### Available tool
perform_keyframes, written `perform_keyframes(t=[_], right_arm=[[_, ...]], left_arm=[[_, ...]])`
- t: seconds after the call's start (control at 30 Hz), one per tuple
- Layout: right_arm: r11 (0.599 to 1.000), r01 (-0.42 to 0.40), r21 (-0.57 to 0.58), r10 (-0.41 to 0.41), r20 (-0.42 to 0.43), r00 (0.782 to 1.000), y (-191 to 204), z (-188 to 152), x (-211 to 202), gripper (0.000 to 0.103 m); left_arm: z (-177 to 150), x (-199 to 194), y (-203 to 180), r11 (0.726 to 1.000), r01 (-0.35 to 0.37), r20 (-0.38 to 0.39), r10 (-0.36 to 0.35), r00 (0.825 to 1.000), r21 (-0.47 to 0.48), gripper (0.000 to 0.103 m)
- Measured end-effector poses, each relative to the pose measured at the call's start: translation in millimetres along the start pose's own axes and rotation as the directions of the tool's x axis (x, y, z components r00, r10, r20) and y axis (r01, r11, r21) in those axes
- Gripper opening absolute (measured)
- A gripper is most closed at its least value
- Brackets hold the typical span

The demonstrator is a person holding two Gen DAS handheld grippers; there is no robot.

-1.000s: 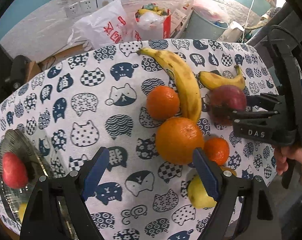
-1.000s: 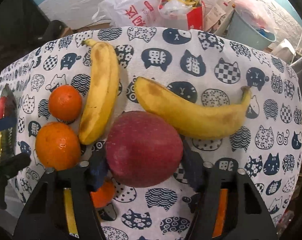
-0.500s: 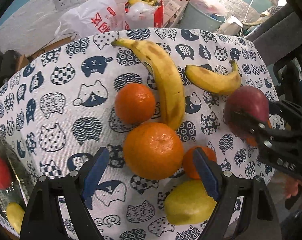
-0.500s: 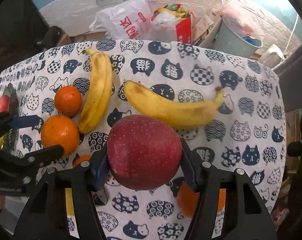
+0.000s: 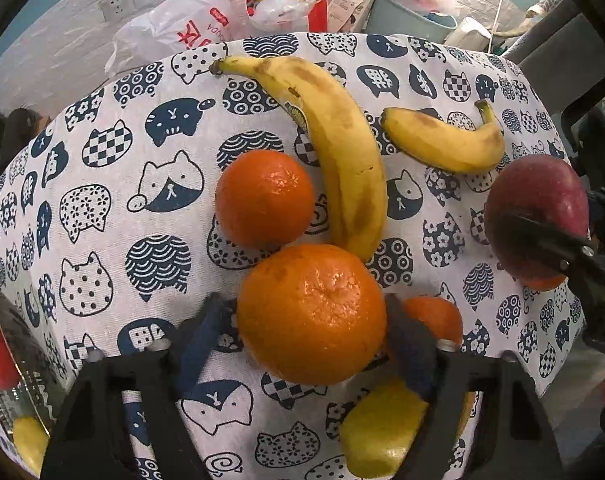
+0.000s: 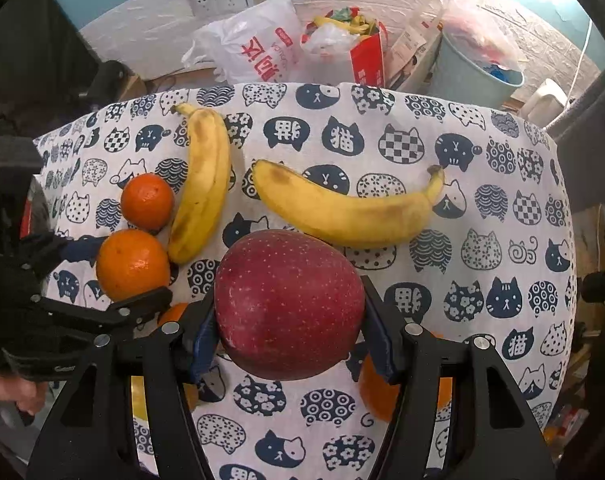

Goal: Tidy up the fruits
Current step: 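Grasp the large orange with the left gripper while the right gripper grasps another red apple, then carry the orange with the left gripper while the right gripper carries the apple toward the plate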

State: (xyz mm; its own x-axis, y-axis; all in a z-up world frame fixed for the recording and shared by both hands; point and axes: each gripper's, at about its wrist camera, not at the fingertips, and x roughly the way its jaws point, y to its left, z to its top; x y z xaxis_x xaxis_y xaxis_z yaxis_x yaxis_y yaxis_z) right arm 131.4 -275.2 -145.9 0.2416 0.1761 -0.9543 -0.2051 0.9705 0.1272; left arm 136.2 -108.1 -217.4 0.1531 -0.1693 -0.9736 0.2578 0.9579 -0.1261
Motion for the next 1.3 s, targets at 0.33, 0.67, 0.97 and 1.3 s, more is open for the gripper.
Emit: perform_keyframes(t=[0.33, 0.67, 0.97, 1.3], right_arm=[[1.000, 0.003, -0.007, -0.003, 0.004, 1.000, 4, 1, 0, 0.062], [0.999, -0.010, -0.032, 0.011, 0.042, 0.999, 15, 4, -11, 0.062], [0.996, -0.020, -0.082, 0.027, 0.094, 0.995, 36, 7, -31, 0.062], [0.988, -0.039, -0.146, 0.060, 0.145, 0.988, 65, 7, -58, 0.062]], left_arm=[[-10, -3, -7, 0.999, -0.012, 0.011, 0.011, 1.000, 0.038, 0.067], [-22, -28, 1, 0.999, -0.014, 0.050, 0.012, 0.999, 0.035, 0.067], [-33, -69, 12, 0.999, -0.036, 0.123, 0.033, 0.992, 0.022, 0.067], [-49, -104, 30, 0.999, -0.037, 0.176, 0.039, 0.984, -0.013, 0.067]])
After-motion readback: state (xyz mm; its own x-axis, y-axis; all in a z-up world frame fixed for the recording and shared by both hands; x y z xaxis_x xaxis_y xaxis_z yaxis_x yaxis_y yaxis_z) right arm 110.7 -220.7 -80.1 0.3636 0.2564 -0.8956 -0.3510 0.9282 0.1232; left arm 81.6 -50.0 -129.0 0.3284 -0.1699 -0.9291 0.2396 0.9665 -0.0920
